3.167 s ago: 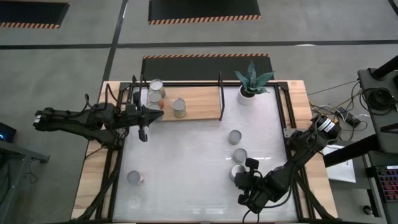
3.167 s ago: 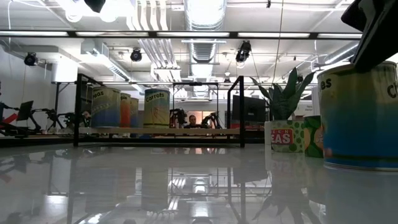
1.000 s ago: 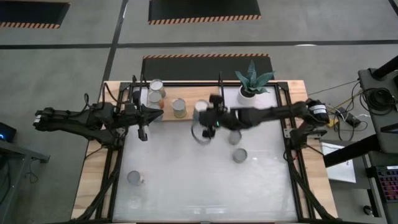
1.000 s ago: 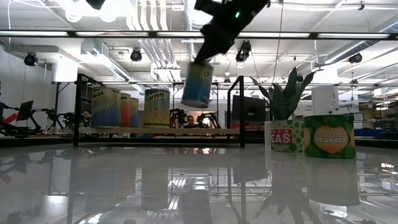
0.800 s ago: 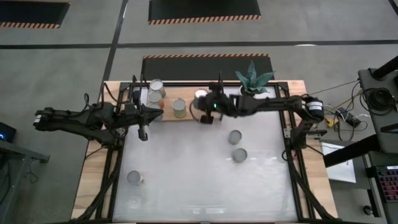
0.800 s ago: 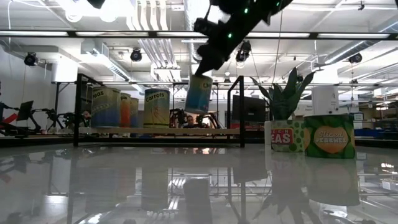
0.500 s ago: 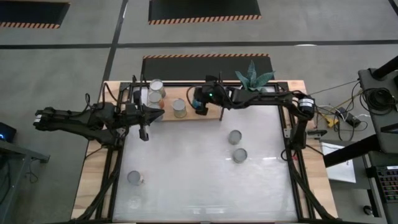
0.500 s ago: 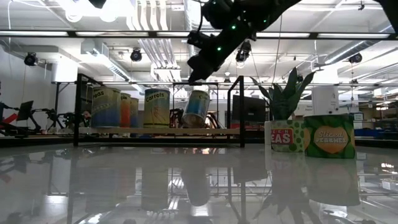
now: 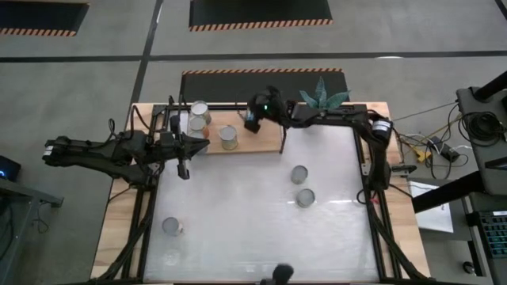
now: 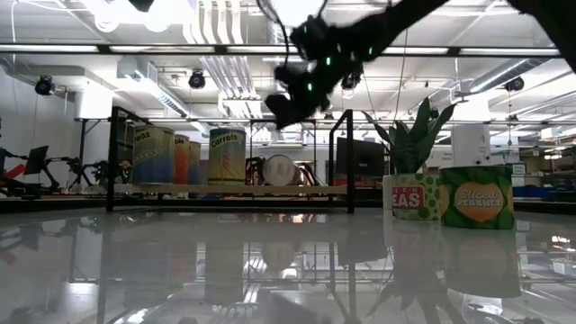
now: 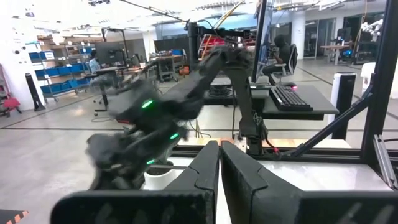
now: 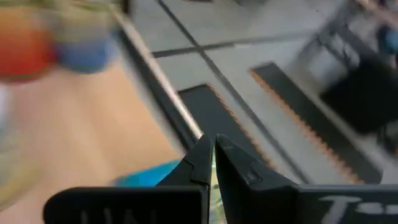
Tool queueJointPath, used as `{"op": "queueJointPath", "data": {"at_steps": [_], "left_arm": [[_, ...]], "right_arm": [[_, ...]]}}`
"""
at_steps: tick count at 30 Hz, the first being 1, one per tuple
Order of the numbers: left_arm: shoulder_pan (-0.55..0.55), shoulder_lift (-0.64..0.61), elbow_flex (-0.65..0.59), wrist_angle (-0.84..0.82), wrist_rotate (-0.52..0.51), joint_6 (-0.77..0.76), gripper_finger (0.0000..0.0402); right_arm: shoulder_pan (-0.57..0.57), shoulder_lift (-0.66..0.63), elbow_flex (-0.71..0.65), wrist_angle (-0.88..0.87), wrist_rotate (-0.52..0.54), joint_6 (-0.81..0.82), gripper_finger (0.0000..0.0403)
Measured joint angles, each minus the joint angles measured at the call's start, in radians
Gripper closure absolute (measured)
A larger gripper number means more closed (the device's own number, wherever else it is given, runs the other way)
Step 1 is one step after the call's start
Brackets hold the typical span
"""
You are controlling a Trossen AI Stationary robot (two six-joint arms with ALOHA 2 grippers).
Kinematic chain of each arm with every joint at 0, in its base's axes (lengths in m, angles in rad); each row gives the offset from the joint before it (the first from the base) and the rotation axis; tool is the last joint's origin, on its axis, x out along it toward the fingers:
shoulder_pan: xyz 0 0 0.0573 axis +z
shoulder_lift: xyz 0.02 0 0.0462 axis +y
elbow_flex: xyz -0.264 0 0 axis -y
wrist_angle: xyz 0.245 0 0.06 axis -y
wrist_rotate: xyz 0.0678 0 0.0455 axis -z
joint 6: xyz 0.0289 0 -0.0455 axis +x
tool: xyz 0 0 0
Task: Pick and place cans onto a shelf
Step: Put the canned cherries on the shelf
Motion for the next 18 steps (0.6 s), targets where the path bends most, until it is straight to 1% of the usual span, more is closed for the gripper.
{"op": "queueJointPath", "data": {"at_steps": [2, 5, 11, 18], "left_arm": [[0.000, 0.000, 0.000, 0.000, 0.000, 0.000, 0.0402], [-0.001, -0.001, 0.000, -0.001, 0.000, 0.000, 0.0402], [-0.001, -0.001, 0.000, -0.002, 0.000, 0.012, 0.0402], [-0.001, -0.001, 0.000, 0.000, 0.000, 0.014, 0.0402]], "right_arm": [[-0.048, 0.038, 0.000, 0.004, -0.032, 0.072, 0.0395], [-0.082, 0.079, 0.004, 0.016, -0.078, 0.089, 0.0395], [-0.067, 0.080, 0.002, -0.018, -0.079, 0.046, 0.0395], [-0.034, 0.040, 0.010, -0.123, -0.089, 0.069, 0.0395]]}}
